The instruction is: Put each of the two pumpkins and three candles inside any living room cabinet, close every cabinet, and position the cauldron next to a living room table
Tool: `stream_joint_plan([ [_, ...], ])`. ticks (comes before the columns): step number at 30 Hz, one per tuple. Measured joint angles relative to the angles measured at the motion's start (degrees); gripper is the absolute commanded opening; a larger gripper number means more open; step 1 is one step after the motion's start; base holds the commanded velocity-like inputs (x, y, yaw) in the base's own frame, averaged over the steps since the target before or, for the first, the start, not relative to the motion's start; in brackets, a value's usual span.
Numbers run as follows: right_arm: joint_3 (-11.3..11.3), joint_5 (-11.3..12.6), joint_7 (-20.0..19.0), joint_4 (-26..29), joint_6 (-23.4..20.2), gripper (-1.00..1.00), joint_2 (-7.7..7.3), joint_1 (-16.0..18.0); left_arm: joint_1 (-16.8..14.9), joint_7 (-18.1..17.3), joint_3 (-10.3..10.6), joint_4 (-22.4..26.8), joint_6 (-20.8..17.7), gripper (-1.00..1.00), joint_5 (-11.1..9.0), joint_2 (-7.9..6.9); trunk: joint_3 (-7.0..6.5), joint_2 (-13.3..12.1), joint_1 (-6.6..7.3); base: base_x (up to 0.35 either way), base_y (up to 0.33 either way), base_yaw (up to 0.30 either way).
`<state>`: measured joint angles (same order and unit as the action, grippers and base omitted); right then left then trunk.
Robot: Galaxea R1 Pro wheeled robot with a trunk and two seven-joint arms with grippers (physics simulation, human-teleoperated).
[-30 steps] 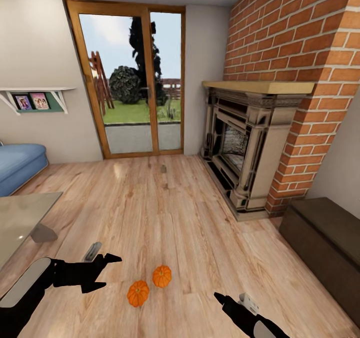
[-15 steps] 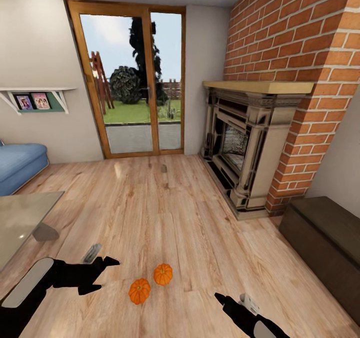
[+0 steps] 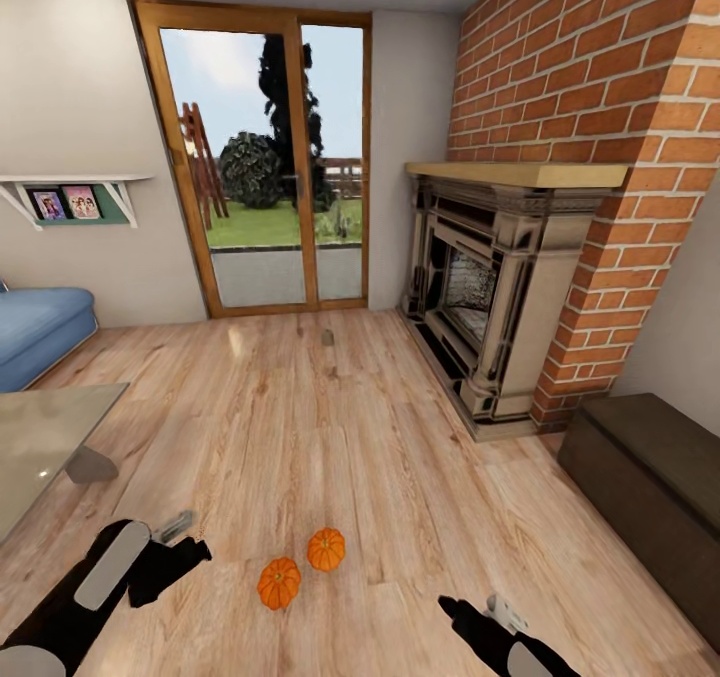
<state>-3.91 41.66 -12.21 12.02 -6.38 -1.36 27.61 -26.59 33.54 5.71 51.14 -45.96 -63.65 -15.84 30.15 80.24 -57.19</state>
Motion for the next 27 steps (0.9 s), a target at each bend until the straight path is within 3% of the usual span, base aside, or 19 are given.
stream_joint_plan([
  [2, 0.0, -0.1, 0.4, 0.0, 0.0, 1.00, 0.00, 0.0, -1.2, -0.1, 0.0, -3.1, 4.1, 1.00, 4.4, 1.79, 0.00, 0.0, 0.00, 0.000, 0.000, 0.000],
  [5, 0.0, -0.2, 1.1, 0.0, 0.2, 1.00, 0.00, 0.0, -1.8, -0.3, 0.1, -6.9, 9.5, 1.00, 8.3, 3.93, 0.00, 0.0, 0.00, 0.000, 0.000, 0.000],
  [7, -0.1, -0.3, 1.7, 0.0, 0.2, 1.00, 0.00, 0.0, -1.9, -0.5, 0.2, -9.9, 12.2, 1.00, 10.2, 4.93, 0.00, 0.0, 0.00, 0.000, 0.000, 0.000],
  [10, -0.7, -1.8, 2.7, 0.0, 0.3, 1.00, 0.00, 0.0, -2.0, -0.7, 0.4, -16.5, 19.4, 1.00, 12.9, 6.74, 0.00, 0.0, 0.00, 0.000, 0.000, 0.000],
  [14, -1.5, -5.2, 4.0, 0.0, 1.2, 1.00, 0.07, 0.0, -2.0, -1.4, 3.9, -19.9, 25.6, 1.00, 14.2, 9.41, 0.00, 0.0, 0.00, 0.000, 0.000, 0.000],
  [16, -1.6, -6.6, 5.2, 0.0, 3.3, 1.00, 0.08, 0.0, -1.9, -5.9, 6.6, -21.5, 27.5, 1.00, 14.4, 9.91, 0.00, 0.0, 0.00, 0.000, 0.000, 0.000],
  [22, -1.7, -7.5, 6.9, 0.1, 5.0, 1.00, 0.09, 0.0, -1.9, -20.5, 7.8, -26.2, 28.9, 1.00, 14.3, 8.99, 0.00, 0.0, 0.00, 0.000, 0.000, 0.000],
  [24, -1.8, -7.6, 7.1, 0.1, 5.2, 1.00, 0.09, 0.0, -1.8, -23.3, 8.0, -27.3, 29.2, 1.00, 14.5, 8.66, 0.00, 0.0, 0.00, 0.000, 0.000, 0.000],
  [27, -1.8, -7.7, 6.9, 0.3, 5.9, 1.00, 0.05, 0.0, -1.8, -24.8, 8.2, -27.9, 29.5, 1.00, 14.9, 8.53, 0.00, 0.0, 0.00, 0.000, 0.000, 0.000],
])
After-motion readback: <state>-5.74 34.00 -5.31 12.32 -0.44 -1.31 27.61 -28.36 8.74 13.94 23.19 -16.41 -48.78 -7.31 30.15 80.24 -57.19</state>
